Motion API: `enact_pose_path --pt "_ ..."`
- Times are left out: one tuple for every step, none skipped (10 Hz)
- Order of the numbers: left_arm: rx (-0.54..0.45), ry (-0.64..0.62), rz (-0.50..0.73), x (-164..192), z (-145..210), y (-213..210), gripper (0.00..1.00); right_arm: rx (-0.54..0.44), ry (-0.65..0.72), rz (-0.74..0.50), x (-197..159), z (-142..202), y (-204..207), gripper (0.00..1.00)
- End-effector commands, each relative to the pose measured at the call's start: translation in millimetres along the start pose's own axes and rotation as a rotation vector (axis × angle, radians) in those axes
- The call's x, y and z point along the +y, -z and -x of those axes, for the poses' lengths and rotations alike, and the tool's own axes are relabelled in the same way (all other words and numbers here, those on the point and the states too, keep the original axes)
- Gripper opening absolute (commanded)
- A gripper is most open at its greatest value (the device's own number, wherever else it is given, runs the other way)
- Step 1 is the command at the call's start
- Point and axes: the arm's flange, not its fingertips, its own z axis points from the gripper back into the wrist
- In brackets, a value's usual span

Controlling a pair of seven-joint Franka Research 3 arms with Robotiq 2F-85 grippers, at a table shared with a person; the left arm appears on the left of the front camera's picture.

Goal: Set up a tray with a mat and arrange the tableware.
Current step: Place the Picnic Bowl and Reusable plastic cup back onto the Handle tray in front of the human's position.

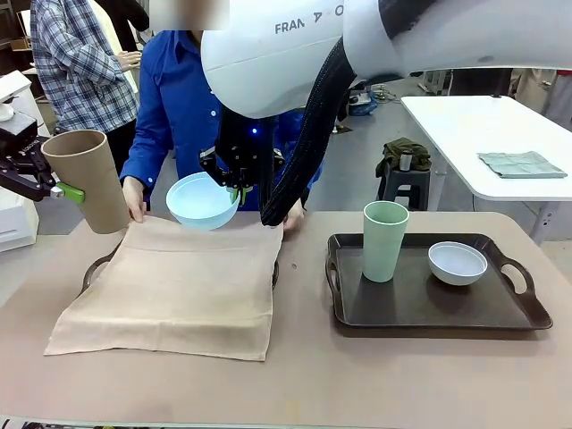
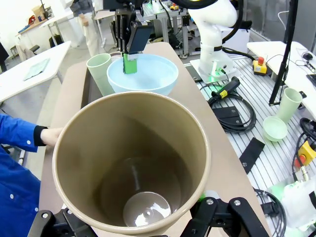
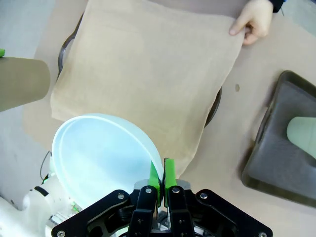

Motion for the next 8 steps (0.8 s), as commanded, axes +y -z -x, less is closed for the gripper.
enact_pose_path --pt "-0.008 0.021 0.010 1.3 -0.8 -2.8 0.00 -0.003 0.000 0.002 -0.3 -0.1 -0.8 0.00" --pt "-0.008 0.021 0.010 1.3 -0.8 -2.8 0.00 -0.003 0.000 0.002 -0.3 -0.1 -0.8 0.00" --pt "-0.008 0.021 0.010 1.3 -0.8 -2.8 0.00 -0.003 0.000 0.002 -0.3 -0.1 -0.8 0.00" --pt "-0.008 0.021 0.010 1.3 -0.8 -2.8 0.00 -0.003 0.000 0.002 -0.3 -0.1 -0.8 0.00" --pt "-0.008 0.021 0.010 1.3 -0.8 -2.8 0.00 -0.003 0.000 0.002 -0.3 -0.1 -0.8 0.00" --pt "-0.008 0.021 0.010 1.3 -0.8 -2.8 0.00 -0.003 0.000 0.002 -0.3 -0.1 -0.8 0.00" --pt "-0.008 0.021 0.010 1.3 -0.8 -2.8 0.00 -0.003 0.000 0.002 -0.3 -0.1 -0.8 0.00" --pt "-0.008 0.021 0.010 1.3 -0.8 -2.8 0.00 -0.003 0.000 0.002 -0.3 -0.1 -0.8 0.00"
